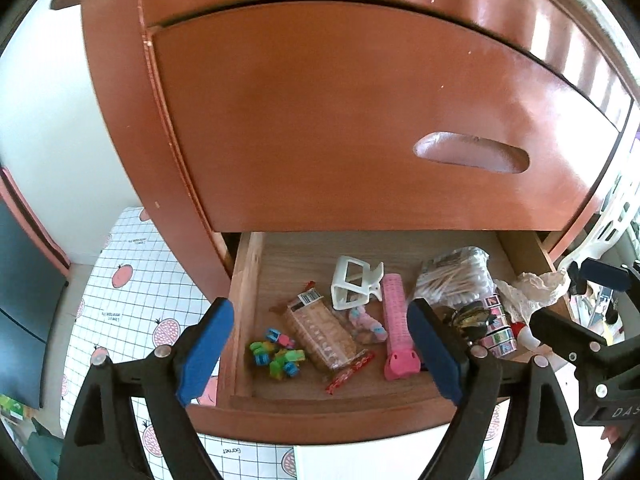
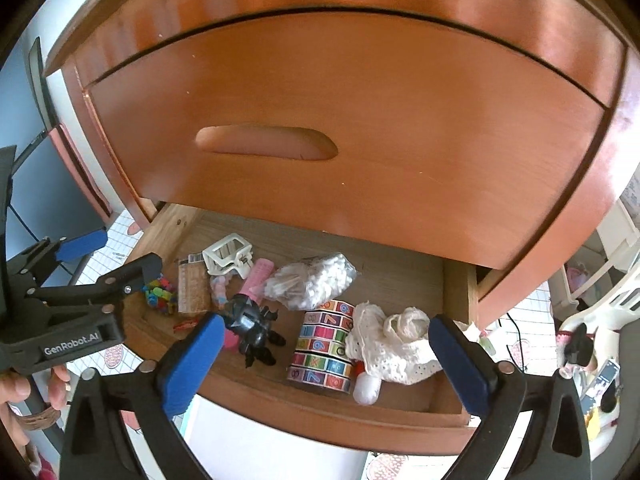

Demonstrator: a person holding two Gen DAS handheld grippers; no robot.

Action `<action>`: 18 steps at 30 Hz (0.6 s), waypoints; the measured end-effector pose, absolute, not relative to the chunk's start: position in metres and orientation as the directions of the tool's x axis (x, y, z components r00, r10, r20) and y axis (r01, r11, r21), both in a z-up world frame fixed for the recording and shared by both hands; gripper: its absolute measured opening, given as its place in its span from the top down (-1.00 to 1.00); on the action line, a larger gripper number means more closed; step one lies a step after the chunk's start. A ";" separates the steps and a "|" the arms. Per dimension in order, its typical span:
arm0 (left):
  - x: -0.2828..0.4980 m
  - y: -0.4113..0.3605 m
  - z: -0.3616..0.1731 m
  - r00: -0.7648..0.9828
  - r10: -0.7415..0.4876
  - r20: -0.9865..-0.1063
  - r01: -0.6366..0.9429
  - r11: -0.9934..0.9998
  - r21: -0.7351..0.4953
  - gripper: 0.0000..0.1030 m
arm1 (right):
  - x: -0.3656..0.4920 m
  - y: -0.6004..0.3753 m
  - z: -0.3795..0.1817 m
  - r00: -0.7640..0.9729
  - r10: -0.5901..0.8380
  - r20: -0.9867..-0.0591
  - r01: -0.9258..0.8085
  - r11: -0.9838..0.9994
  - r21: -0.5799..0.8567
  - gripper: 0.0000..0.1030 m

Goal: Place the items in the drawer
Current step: 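Withdraw both tools from the drawer and raise them in front of its front panel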

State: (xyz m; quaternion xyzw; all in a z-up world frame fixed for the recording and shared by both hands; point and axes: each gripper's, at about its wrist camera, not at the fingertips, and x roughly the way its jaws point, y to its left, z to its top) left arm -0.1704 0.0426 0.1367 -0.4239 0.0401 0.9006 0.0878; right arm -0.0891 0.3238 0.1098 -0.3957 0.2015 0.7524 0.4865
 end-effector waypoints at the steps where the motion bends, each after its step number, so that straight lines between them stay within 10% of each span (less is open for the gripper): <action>1: -0.168 0.042 0.137 -0.628 0.127 -0.767 -0.189 -0.982 -0.007 -0.77 | -0.087 0.322 0.112 -0.214 0.575 -0.790 -0.892 -0.444 -0.082 -1.00; 3: -0.168 0.044 0.133 -0.644 0.122 -0.755 -0.178 -0.984 -0.007 -1.00 | -0.083 0.317 0.116 -0.212 0.580 -0.787 -0.894 -0.441 -0.083 -1.00; 18: -0.127 0.038 0.160 -0.679 0.140 -0.720 -0.189 -0.982 -0.013 -1.00 | -0.044 0.282 0.144 -0.204 0.618 -0.759 -0.917 -0.392 -0.073 -1.00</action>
